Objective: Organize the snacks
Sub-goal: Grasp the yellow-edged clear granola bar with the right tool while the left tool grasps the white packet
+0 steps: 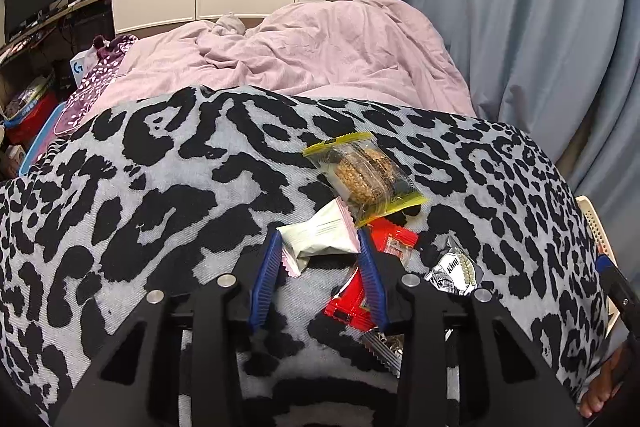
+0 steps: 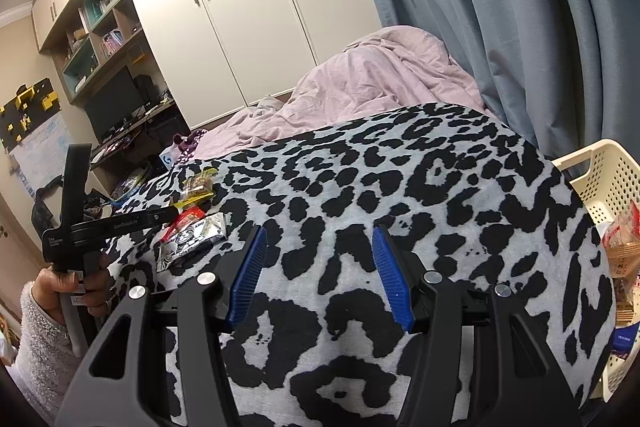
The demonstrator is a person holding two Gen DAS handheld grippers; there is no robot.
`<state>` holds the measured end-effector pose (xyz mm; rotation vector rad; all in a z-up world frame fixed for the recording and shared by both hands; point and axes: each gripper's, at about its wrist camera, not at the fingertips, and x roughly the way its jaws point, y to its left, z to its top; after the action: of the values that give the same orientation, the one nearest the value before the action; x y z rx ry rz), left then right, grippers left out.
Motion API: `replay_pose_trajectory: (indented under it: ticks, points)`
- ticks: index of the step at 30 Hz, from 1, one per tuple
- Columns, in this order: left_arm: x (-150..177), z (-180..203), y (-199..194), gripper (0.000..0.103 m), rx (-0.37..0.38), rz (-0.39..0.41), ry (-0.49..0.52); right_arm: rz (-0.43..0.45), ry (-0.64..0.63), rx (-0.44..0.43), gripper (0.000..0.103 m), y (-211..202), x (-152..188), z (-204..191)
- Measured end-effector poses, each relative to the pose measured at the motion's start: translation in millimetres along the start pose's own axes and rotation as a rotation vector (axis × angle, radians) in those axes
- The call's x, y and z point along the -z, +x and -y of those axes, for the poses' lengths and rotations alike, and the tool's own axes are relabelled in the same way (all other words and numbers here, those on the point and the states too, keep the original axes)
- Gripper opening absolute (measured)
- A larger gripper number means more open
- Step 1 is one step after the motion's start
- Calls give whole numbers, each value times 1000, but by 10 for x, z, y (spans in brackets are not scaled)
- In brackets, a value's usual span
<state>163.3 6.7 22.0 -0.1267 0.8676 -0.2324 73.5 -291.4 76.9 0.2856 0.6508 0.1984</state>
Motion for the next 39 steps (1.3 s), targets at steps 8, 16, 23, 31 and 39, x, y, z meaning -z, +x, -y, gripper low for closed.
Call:
replay_pose_trajectory:
  ticks: [8,16,23,31,39]
  points:
    - [42,-76,-181,31,32,34,2,-8,-47,-27,57,86,-97,-229]
    - [59,-190,-123,32,22,13,-19,-29,-94,-84,57,256,-181,-543]
    - [34,-227,-83,36,32,2,-38,-48,-112,-109,57,355,-222,-693]
    - [12,-210,-65,30,60,5,-33,-111,-135,-155,57,526,-295,-828]
    - [50,-243,-335,30,71,73,-21,-198,-194,-190,57,935,-435,-1092]
